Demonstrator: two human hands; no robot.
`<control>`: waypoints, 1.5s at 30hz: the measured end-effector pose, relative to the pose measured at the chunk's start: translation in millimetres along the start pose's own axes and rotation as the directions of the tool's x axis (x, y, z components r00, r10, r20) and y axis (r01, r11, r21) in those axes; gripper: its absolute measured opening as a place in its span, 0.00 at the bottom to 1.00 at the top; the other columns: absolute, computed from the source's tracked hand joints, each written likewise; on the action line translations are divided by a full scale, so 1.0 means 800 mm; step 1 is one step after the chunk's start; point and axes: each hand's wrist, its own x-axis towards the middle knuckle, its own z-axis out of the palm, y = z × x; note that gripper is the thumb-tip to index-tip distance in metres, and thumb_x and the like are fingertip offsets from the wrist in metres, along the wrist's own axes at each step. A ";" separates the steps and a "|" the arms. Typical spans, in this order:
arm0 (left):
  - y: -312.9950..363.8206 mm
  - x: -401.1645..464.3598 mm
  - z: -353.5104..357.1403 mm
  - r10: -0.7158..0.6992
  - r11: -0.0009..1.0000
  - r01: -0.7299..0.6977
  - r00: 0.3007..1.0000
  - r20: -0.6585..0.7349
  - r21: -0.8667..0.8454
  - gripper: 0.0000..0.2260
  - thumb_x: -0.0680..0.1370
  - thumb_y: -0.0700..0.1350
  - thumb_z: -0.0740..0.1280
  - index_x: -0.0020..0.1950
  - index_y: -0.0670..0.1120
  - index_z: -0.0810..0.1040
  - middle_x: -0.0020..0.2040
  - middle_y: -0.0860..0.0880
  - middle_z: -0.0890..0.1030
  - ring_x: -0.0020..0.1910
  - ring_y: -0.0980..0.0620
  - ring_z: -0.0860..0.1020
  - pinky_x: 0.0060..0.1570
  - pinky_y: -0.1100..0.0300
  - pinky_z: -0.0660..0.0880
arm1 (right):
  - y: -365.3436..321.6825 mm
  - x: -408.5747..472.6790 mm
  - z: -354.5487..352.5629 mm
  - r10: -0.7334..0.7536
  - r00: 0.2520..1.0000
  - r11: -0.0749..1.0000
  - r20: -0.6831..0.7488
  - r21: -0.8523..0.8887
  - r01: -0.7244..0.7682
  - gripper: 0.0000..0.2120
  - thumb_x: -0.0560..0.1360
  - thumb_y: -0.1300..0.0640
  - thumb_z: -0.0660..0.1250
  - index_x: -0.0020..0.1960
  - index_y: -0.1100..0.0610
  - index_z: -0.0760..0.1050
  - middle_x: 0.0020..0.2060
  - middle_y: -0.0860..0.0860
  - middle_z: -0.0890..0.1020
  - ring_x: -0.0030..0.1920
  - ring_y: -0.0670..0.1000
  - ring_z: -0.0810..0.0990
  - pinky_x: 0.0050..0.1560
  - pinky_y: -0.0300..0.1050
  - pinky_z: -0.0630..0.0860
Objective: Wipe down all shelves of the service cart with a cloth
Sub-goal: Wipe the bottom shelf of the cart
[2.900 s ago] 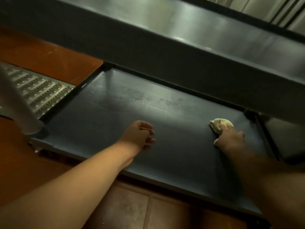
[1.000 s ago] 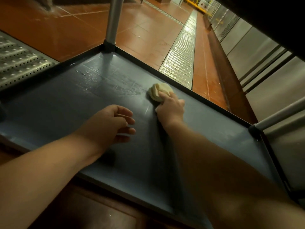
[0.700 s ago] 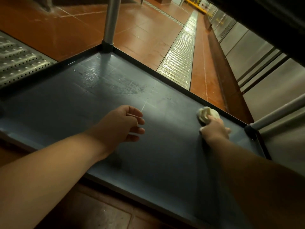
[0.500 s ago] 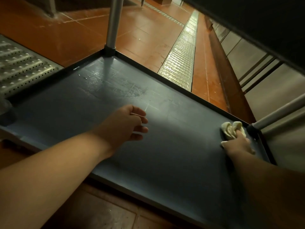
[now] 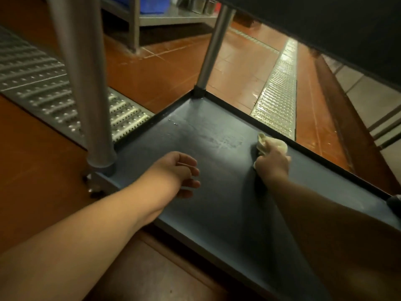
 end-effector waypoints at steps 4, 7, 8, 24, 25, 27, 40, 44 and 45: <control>-0.004 -0.017 -0.044 -0.027 0.999 0.025 0.999 -0.030 -0.045 0.11 0.78 0.32 0.58 0.52 0.44 0.76 0.47 0.44 0.80 0.41 0.47 0.80 0.37 0.54 0.76 | -0.074 -0.012 0.045 -0.114 0.990 0.993 0.086 0.048 0.110 0.35 0.74 0.65 0.62 0.72 0.34 0.65 0.64 0.59 0.65 0.52 0.54 0.71 0.65 0.58 0.74; -0.006 -0.028 -0.065 -0.041 0.997 0.037 0.997 -0.061 -0.070 0.11 0.78 0.32 0.58 0.52 0.44 0.76 0.49 0.43 0.80 0.41 0.47 0.81 0.39 0.53 0.77 | -0.109 -0.029 0.063 -0.209 0.967 0.977 0.147 0.070 0.201 0.34 0.75 0.65 0.63 0.72 0.33 0.65 0.64 0.57 0.64 0.57 0.58 0.72 0.64 0.60 0.75; -0.007 -0.032 -0.069 -0.043 0.996 0.038 0.997 -0.070 -0.077 0.11 0.78 0.32 0.58 0.52 0.44 0.76 0.49 0.43 0.80 0.41 0.47 0.81 0.40 0.52 0.77 | -0.116 -0.037 0.066 -0.238 0.957 0.971 0.167 0.076 0.228 0.34 0.75 0.65 0.63 0.72 0.34 0.65 0.64 0.56 0.63 0.58 0.58 0.71 0.64 0.59 0.75; -0.045 -0.074 -0.078 0.108 0.994 -0.110 0.985 -0.132 -0.002 0.16 0.71 0.21 0.52 0.46 0.37 0.74 0.41 0.40 0.77 0.34 0.49 0.79 0.35 0.58 0.79 | -0.042 -0.218 0.026 -0.797 0.507 0.591 0.328 0.249 0.767 0.38 0.73 0.65 0.69 0.70 0.31 0.65 0.65 0.19 0.63 0.63 0.40 0.66 0.59 0.31 0.67; -0.044 -0.074 -0.077 0.124 0.992 -0.124 0.983 -0.133 0.008 0.16 0.71 0.21 0.52 0.45 0.37 0.74 0.41 0.40 0.77 0.34 0.49 0.79 0.35 0.58 0.79 | -0.041 -0.219 0.024 -0.811 0.486 0.570 0.325 0.258 0.780 0.38 0.72 0.65 0.69 0.71 0.31 0.65 0.66 0.20 0.63 0.64 0.39 0.66 0.59 0.32 0.67; -0.042 -0.070 -0.076 0.131 0.991 -0.132 0.982 -0.137 0.007 0.15 0.71 0.21 0.52 0.44 0.37 0.73 0.42 0.40 0.77 0.35 0.49 0.79 0.36 0.56 0.79 | -0.041 -0.218 0.020 -0.851 0.433 0.512 0.296 0.283 0.811 0.37 0.72 0.64 0.69 0.72 0.33 0.66 0.69 0.26 0.66 0.66 0.42 0.67 0.61 0.36 0.69; -0.036 -0.030 -0.072 0.238 0.964 -0.196 0.938 -0.252 0.181 0.15 0.72 0.31 0.59 0.42 0.52 0.73 0.41 0.48 0.79 0.42 0.49 0.80 0.50 0.49 0.80 | -0.072 -0.192 0.041 -0.858 0.310 0.365 0.410 0.061 0.929 0.31 0.78 0.53 0.62 0.76 0.32 0.59 0.78 0.43 0.64 0.73 0.55 0.67 0.67 0.52 0.73; -0.033 -0.011 -0.078 0.013 0.949 -0.108 0.953 -0.304 -0.297 0.12 0.77 0.28 0.57 0.47 0.43 0.73 0.47 0.42 0.74 0.42 0.46 0.79 0.47 0.46 0.81 | -0.087 -0.128 0.064 -0.863 0.411 0.422 0.293 -0.028 0.906 0.33 0.75 0.64 0.65 0.74 0.39 0.68 0.75 0.48 0.69 0.65 0.60 0.73 0.60 0.53 0.76; -0.033 -0.008 -0.080 -0.003 0.942 -0.091 0.960 -0.281 -0.322 0.11 0.78 0.29 0.57 0.48 0.43 0.73 0.48 0.41 0.74 0.44 0.45 0.79 0.47 0.45 0.80 | -0.095 -0.104 0.071 -0.845 0.459 0.459 0.273 -0.067 0.886 0.32 0.75 0.66 0.65 0.74 0.40 0.69 0.75 0.49 0.70 0.65 0.61 0.73 0.60 0.54 0.76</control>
